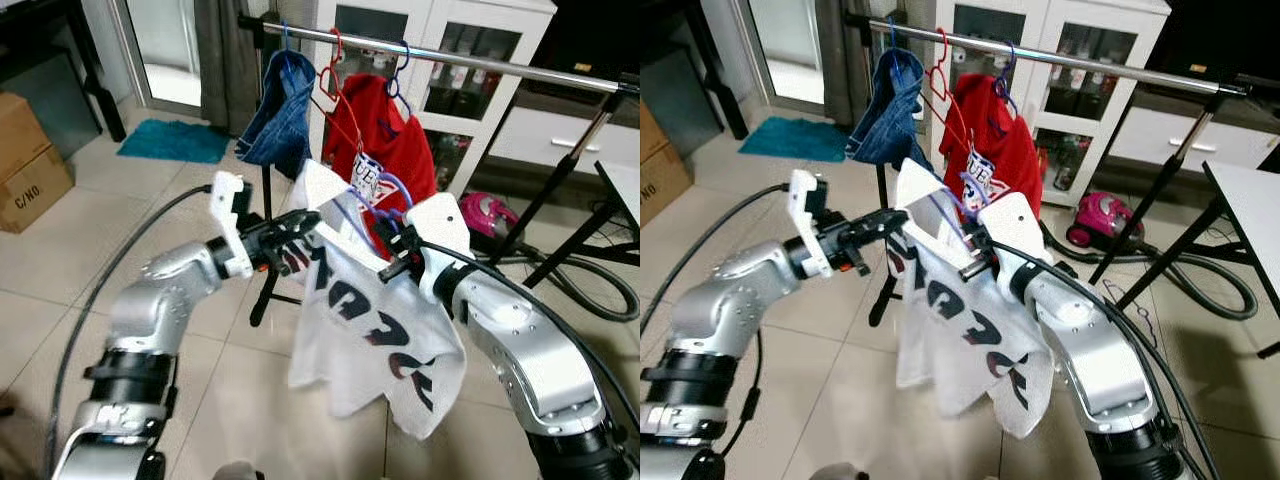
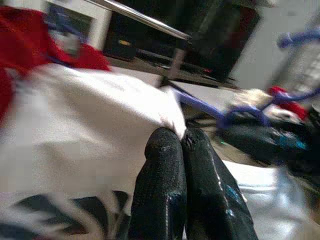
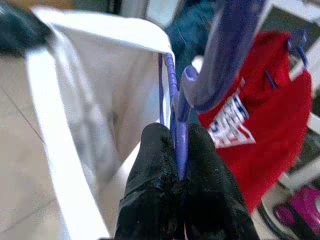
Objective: Hang hanger
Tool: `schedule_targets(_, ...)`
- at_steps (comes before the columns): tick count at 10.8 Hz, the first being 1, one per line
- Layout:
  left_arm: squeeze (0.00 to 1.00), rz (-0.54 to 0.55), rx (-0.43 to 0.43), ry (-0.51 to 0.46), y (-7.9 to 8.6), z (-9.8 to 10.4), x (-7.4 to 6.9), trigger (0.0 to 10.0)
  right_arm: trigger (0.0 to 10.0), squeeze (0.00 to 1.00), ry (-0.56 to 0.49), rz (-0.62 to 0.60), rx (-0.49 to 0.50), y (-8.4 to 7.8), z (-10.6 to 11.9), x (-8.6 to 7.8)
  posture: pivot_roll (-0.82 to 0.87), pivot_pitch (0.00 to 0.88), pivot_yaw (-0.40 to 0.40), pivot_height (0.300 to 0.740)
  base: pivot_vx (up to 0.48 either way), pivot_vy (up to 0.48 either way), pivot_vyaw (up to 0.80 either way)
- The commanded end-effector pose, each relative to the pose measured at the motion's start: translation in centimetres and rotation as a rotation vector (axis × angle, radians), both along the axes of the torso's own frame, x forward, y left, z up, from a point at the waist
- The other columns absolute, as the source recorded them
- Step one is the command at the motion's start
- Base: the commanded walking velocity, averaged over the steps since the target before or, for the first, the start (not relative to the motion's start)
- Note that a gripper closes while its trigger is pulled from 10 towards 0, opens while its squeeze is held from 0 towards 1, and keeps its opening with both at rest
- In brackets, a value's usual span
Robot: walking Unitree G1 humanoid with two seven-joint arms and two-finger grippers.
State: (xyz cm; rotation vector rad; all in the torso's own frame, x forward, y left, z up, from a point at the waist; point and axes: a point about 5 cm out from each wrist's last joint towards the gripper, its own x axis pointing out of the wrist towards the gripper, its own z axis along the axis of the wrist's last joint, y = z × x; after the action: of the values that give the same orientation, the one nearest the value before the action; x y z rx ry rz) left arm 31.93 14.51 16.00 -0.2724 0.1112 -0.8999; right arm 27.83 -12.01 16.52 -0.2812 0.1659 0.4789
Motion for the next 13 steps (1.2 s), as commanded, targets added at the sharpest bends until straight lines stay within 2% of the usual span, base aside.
schedule_targets(1,0.0,0.102,0.02,-0.036,1.3,0.6,0.6,0.0,10.0,0.0,-0.034,-0.068,-0.016,-1.5,0.7,0.5,0.0,0.0,-0.048,0.74,0.0,0.0,0.0)
schedule_targets(3,0.0,0.353,0.151,-0.121,3.3,1.4,2.6,0.0,10.0,0.0,-0.048,0.105,0.035,-1.0,1.4,-0.3,0.01,0.0,-0.049,0.74,0.0,0.0,0.0)
schedule_targets(4,0.0,0.417,0.179,-0.181,3.6,2.4,3.2,0.0,10.0,0.0,-0.043,0.154,0.016,-1.2,1.3,-0.7,0.01,0.0,-0.046,0.74,0.0,0.0,0.0)
schedule_targets(5,0.0,0.411,0.24,-0.251,3.2,3.1,3.4,0.0,10.0,0.0,-0.032,0.233,-0.026,-1.2,1.2,-1.2,0.01,0.0,-0.044,0.74,0.0,0.0,0.0)
schedule_targets(6,0.0,0.336,0.235,-0.261,1.9,3.1,3.4,0.0,10.0,0.0,-0.029,0.265,-0.051,-1.0,1.1,-1.5,0.0,0.0,-0.041,0.74,0.0,0.0,0.0)
schedule_targets(7,0.0,0.234,0.292,-0.275,0.2,2.4,3.1,0.0,10.0,0.0,-0.037,0.255,-0.036,-0.5,1.3,-1.2,0.0,0.0,-0.04,0.74,0.0,0.0,0.0)
schedule_targets(8,0.0,0.197,0.345,-0.278,-1.0,1.6,3.2,0.0,10.0,0.0,-0.057,0.269,-0.014,0.4,1.7,-1.2,0.0,0.0,-0.039,0.74,0.0,0.0,0.0)
schedule_targets(9,0.0,0.226,0.371,-0.282,-1.2,1.4,3.6,0.0,10.0,0.0,-0.066,0.288,0.004,0.9,1.9,-1.3,0.0,0.0,-0.037,0.74,0.0,0.0,0.0)
schedule_targets(10,0.0,0.327,0.367,-0.296,-0.3,2.0,4.4,0.0,10.0,0.0,-0.058,0.33,0.002,0.8,1.8,-1.8,0.0,0.0,-0.037,0.74,0.0,0.0,0.0)
schedule_targets(11,0.0,0.453,0.331,-0.326,1.5,3.4,5.2,0.0,10.0,0.0,-0.036,0.355,0.004,0.1,1.3,-2.5,0.0,0.0,-0.037,0.74,0.0,0.0,0.0)
schedule_targets(12,0.0,0.529,0.275,-0.354,3.2,4.9,5.6,0.0,10.0,0.0,-0.016,0.37,0.024,-1.0,1.0,-3.1,0.01,0.0,-0.037,0.74,0.0,0.0,0.0)
schedule_targets(13,0.0,0.557,0.239,-0.358,4.1,5.5,5.8,0.0,10.0,0.0,-0.003,0.394,0.027,-1.5,0.7,-3.6,0.01,0.0,-0.036,0.74,0.0,0.0,0.0)
